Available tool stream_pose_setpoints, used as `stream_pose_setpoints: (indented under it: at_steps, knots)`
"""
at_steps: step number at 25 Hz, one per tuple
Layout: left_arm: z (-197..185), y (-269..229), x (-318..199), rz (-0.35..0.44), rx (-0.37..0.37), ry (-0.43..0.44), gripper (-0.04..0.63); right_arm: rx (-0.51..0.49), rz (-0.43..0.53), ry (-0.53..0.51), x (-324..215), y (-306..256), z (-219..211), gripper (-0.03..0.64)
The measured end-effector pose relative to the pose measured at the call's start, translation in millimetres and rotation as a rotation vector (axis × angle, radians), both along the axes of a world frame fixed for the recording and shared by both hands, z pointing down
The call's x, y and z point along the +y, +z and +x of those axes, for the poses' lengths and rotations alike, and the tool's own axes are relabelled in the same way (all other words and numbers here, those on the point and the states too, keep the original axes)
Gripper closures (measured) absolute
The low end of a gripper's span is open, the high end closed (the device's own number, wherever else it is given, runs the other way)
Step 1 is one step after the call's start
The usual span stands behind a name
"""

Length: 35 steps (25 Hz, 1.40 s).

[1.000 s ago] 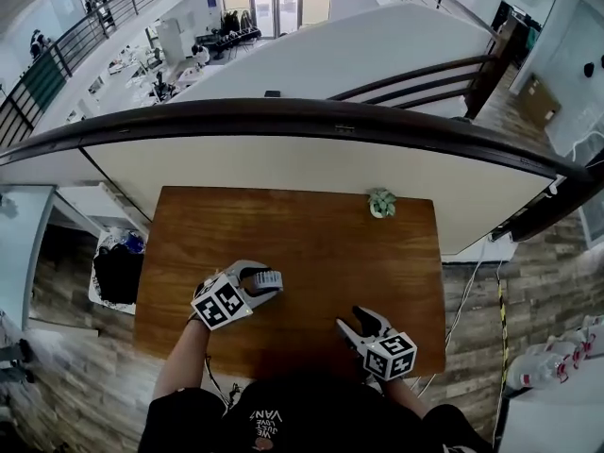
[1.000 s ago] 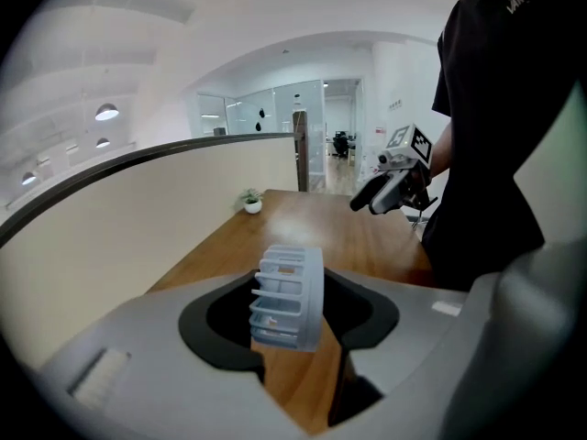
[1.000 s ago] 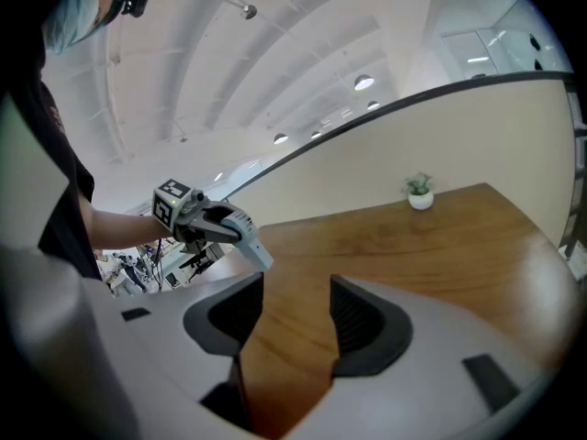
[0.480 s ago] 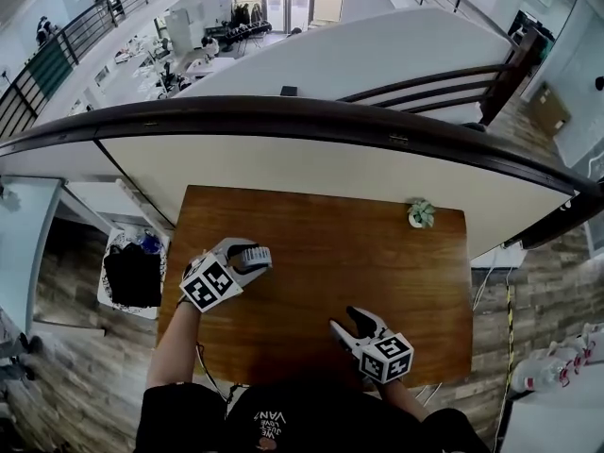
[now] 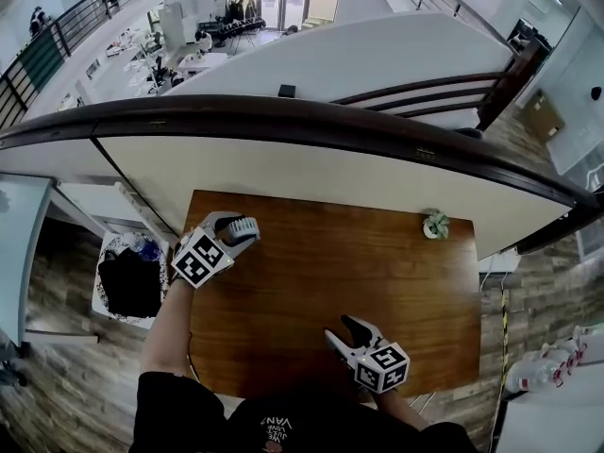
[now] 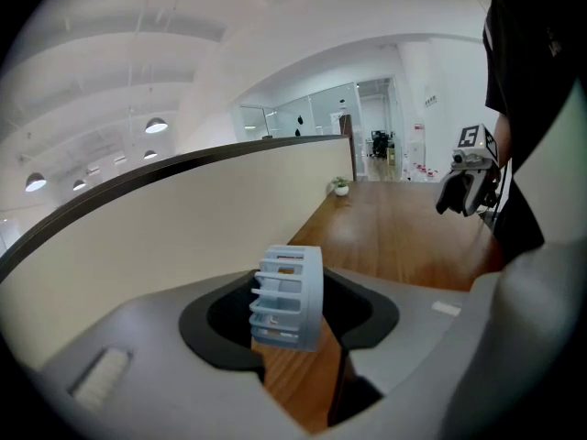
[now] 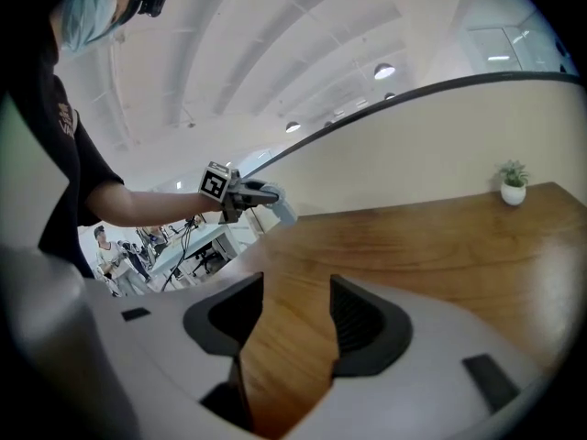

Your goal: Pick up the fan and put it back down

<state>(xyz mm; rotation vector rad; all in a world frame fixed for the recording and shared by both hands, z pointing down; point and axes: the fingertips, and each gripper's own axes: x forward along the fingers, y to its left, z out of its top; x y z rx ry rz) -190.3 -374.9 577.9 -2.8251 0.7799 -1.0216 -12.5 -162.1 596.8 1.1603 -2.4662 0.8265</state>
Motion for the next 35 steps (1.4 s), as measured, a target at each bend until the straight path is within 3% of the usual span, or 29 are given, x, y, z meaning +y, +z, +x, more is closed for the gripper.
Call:
stream_pose_setpoints:
  at_steps: [12, 24, 33, 35]
  knots:
    - [-50.3, 24.3, -78.8, -0.028, 0.064, -0.137, 0.394, 0.007, -0.057, 0.018, -18.9, 7.0, -24.9, 0.42]
    - [-60.7, 55.6, -115.0, -0.078, 0.009, -0.077, 0.394, 0.033, -0.096, 0.009, -40.8, 21.2, -33.2, 0.42]
    - [-59.5, 57.0, -123.2, -0.062, 0.064, -0.112, 0.393, 0.023, -0.107, 0.005, -50.9, 27.1, -33.1, 0.42]
    - [-60.4, 56.3, -122.7, -0.06, 0.065, -0.125, 0.36, 0.021, -0.107, 0.0, -50.6, 27.1, -33.0, 0.42]
